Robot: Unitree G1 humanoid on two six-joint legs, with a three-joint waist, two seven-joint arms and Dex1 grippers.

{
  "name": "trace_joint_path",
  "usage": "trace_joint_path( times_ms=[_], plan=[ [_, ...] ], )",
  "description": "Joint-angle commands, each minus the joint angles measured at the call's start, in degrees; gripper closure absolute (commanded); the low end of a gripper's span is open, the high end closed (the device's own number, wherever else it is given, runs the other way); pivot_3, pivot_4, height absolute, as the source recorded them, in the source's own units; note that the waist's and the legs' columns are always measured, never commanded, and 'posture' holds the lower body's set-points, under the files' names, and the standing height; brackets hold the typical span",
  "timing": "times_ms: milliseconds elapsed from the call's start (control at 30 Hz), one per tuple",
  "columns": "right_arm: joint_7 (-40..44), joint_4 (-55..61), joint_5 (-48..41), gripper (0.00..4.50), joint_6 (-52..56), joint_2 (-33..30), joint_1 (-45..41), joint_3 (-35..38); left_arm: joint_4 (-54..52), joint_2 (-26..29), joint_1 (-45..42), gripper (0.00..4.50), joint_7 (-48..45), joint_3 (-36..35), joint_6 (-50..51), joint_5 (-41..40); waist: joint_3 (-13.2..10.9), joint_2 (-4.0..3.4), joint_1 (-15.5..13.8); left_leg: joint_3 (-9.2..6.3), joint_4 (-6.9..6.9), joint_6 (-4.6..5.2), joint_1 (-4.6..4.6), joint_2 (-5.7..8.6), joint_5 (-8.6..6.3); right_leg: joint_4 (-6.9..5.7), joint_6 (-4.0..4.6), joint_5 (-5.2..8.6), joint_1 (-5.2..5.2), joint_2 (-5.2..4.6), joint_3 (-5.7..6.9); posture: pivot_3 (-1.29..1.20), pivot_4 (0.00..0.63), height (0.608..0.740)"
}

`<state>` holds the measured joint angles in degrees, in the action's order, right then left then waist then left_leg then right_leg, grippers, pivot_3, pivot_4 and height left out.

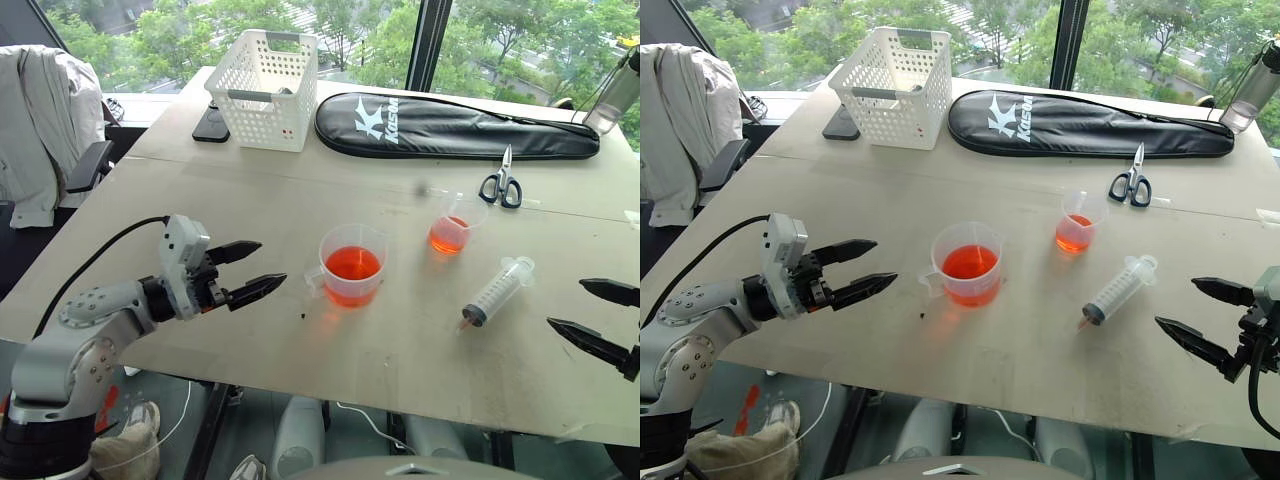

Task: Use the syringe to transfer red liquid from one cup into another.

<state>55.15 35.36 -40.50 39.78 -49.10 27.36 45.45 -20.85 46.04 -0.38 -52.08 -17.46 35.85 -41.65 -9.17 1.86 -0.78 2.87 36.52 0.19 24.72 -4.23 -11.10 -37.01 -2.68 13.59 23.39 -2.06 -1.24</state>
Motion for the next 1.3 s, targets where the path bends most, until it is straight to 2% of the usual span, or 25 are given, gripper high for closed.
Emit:
trace_joint_path(
  times_ms=[33, 333, 467, 633, 767, 833, 1000, 1167, 1300],
  plan=[
    [-1.65, 0.85, -0.49, 0.0, 0.09, -0.32, -1.63, -0.22, -2.04, -0.5, -0.28, 0.03, 1.16, -1.05, -0.7, -0.18, 0.0, 0.0, 0.0, 0.0, 0.0, 0.0, 0.0, 0.0, 0.0, 0.0, 0.0, 0.0, 0.0, 0.0, 0.0, 0.0, 0.15, 0.724],
    [-8.92, 2.23, -4.7, 0.0, 5.25, 0.18, -7.21, -1.34, -0.42, -5.03, -7.24, 0.03, 5.83, 0.34, 1.36, -2.74, 0.01, 0.01, -0.09, -0.04, 0.01, 0.0, 0.02, 0.01, 0.0, -0.01, 0.06, -0.04, -0.01, 0.01, 0.04, 0.0, 0.15, 0.724],
    [-14.16, 2.28, -4.4, 0.0, 10.37, -0.59, -8.38, -3.15, -2.2, -8.48, -9.28, 0.03, 12.16, -2.77, 5.68, -9.05, 0.03, 0.03, 0.04, 0.0, 0.01, 0.01, 0.03, 0.03, 0.0, 0.0, 0.05, -0.05, -0.02, 0.01, -0.02, 0.0, 0.15, 0.724],
    [-25.21, 2.55, -9.02, 0.0, 18.39, 2.28, -16.89, -8.22, -0.12, -10.45, -14.99, 0.03, 17.03, -5.97, 8.94, -16.93, 0.05, 0.07, 0.18, -0.08, 0.06, 0.01, -0.01, 0.0, 0.01, -0.11, 0.05, -0.06, -0.02, 0.09, 0.0, 0.0, 0.15, 0.724],
    [-33.75, 6.56, -12.71, 0.0, 25.13, 4.27, -20.25, -10.07, -1.59, -8.92, -18.06, 0.03, 14.69, -4.57, 9.35, -19.04, 0.07, 0.03, -0.03, -0.1, 0.11, 0.01, 0.01, 0.02, 0.01, -0.17, 0.07, -0.06, -0.03, 0.08, 0.0, 0.0, 0.15, 0.724],
    [-41.39, 6.92, -15.28, 0.0, 31.11, 6.22, -23.85, -9.67, -2.87, -6.72, -19.1, 0.03, 11.25, -2.76, 8.77, -17.91, 0.06, 0.08, 0.05, -0.06, 0.11, 0.01, 0.05, 0.05, 0.01, -0.16, 0.04, -0.08, -0.02, 0.06, -0.03, 0.0, 0.15, 0.724],
    [-50.26, 4.21, -23.09, 0.0, 49.53, 6.11, -32.18, -7.2, -6.83, -1.5, -19.96, 0.03, 0.9, 1.25, 7.58, -17.26, 0.07, 0.07, 0.14, -0.04, 0.1, 0.01, 0.05, 0.04, 0.01, -0.14, 0.08, -0.06, -0.01, 0.07, -0.04, 0.0, 0.15, 0.724],
    [-68.91, -6.22, -37.59, 0.0, 52.72, 6.91, -38.88, -8.95, -8.75, 2.89, -20.01, 0.03, -7.08, 3.59, 6.28, -16.28, 0.07, 0.06, 0.15, -0.03, 0.08, 0.01, 0.04, 0.03, 0.01, -0.14, 0.1, -0.06, 0.0, 0.07, -0.06, 0.0, 0.15, 0.724],
    [-97.25, -13.03, -66.54, 0.0, 32.07, -1.44, -35.02, -21.25, -8.28, 4.45, -18.06, 0.03, -10.7, 4.6, 4.24, -13.5, 0.07, 0.04, 0.32, -0.04, 0.06, 0.02, 0.05, 0.03, 0.01, -0.14, 0.1, -0.05, 0.01, 0.08, -0.08, 0.0, 0.15, 0.724]
  ],
)
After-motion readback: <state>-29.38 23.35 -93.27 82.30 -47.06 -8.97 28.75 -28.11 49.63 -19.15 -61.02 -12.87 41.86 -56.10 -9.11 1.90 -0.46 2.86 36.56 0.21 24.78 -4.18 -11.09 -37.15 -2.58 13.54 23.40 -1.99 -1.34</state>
